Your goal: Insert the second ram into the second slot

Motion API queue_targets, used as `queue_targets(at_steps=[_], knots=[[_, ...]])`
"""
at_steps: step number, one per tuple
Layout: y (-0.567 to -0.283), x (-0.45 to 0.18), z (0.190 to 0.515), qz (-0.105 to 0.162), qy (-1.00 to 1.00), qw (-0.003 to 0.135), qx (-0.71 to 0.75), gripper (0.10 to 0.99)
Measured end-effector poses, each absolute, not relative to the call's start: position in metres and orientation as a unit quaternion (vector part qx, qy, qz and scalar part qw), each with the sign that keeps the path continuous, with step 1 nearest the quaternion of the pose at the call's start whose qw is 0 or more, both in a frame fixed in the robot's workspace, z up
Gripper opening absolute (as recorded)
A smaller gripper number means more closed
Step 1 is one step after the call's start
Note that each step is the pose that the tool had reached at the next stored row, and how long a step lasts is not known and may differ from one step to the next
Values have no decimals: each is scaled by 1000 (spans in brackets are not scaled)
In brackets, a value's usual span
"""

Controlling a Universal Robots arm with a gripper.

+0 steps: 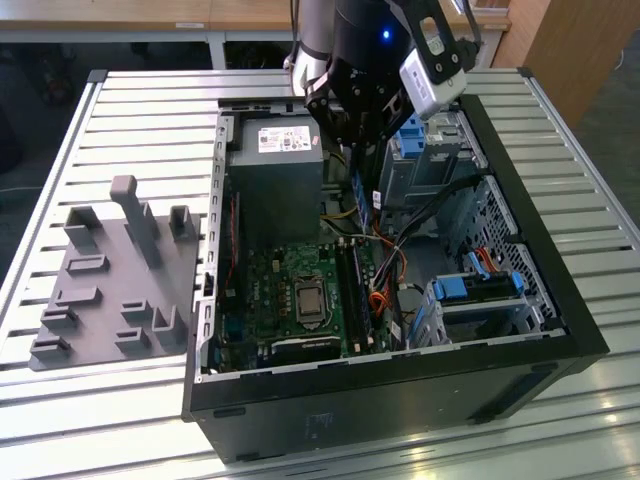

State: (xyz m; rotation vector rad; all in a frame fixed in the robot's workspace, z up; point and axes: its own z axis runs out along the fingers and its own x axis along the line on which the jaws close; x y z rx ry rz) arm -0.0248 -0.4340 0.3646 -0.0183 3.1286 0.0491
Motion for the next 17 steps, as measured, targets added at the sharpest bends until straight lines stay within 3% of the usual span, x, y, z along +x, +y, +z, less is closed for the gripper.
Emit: queue_targets(at_steps=[17], knots=[[-435, -25, 356, 16, 1000, 6, -6, 137]])
